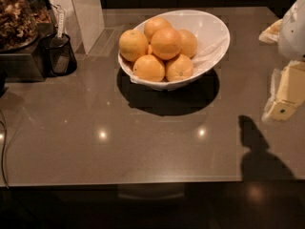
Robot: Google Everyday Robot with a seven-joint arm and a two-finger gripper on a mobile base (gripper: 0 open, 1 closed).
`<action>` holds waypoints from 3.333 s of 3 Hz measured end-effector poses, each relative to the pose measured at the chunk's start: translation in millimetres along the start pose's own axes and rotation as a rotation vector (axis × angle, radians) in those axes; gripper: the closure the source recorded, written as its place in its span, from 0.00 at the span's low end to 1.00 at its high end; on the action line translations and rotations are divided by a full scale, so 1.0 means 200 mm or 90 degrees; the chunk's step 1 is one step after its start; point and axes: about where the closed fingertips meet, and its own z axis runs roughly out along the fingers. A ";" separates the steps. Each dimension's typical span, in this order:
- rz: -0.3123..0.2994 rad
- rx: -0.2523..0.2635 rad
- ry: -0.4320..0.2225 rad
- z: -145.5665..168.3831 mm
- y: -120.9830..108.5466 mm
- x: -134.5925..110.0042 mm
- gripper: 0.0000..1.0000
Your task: Pick orange from white bowl
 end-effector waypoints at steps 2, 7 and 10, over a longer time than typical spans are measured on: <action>-0.016 0.010 -0.019 -0.02 -0.03 -0.06 0.00; -0.136 0.007 -0.196 -0.04 -0.41 -0.76 0.00; -0.121 -0.063 -0.248 0.30 -0.64 -1.01 0.00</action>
Offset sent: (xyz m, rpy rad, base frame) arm 0.0140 0.0178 0.0127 0.0379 -0.0368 0.0603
